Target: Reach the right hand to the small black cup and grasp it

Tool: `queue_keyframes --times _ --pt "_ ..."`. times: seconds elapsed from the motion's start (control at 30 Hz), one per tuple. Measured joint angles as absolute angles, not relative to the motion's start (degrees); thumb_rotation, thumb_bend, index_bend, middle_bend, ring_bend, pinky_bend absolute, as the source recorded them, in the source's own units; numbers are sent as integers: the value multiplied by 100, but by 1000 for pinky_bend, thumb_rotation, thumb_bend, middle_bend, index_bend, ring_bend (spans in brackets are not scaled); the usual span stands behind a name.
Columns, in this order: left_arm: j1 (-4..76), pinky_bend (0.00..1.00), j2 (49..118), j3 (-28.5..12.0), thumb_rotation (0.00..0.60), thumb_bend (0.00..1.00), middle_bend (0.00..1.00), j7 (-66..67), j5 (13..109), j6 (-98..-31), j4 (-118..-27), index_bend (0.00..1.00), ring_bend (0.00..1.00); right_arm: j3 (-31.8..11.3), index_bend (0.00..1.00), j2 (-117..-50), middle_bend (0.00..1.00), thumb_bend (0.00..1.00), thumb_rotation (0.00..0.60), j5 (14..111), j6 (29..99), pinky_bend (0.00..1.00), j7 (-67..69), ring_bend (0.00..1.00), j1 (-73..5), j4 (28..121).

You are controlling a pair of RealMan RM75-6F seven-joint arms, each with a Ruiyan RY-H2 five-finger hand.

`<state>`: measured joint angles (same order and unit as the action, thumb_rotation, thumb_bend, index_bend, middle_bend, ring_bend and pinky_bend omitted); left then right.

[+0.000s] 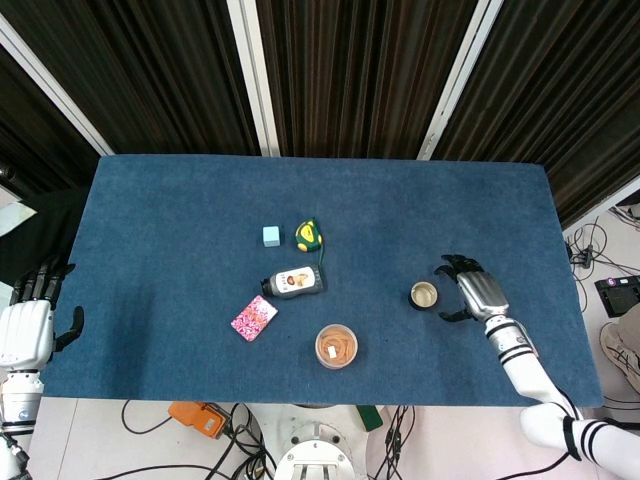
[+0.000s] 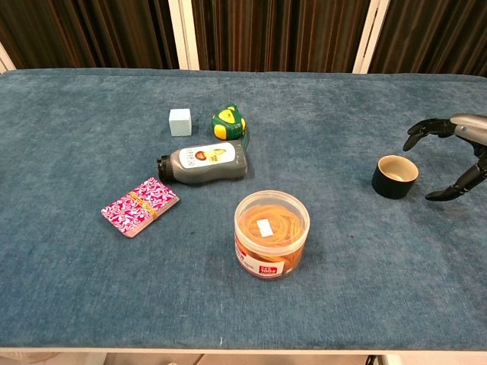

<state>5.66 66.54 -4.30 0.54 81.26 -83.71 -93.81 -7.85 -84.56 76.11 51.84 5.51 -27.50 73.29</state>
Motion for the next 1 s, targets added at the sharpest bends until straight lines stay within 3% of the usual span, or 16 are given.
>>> queue_keyframes --times 1.0 --pt "588 96 6684 -426 600 460 37 97 8113 -8332 -9369 145 116 -686 423 -8706 171 384 600 7556 5046 136 453 138 -3111 7277"
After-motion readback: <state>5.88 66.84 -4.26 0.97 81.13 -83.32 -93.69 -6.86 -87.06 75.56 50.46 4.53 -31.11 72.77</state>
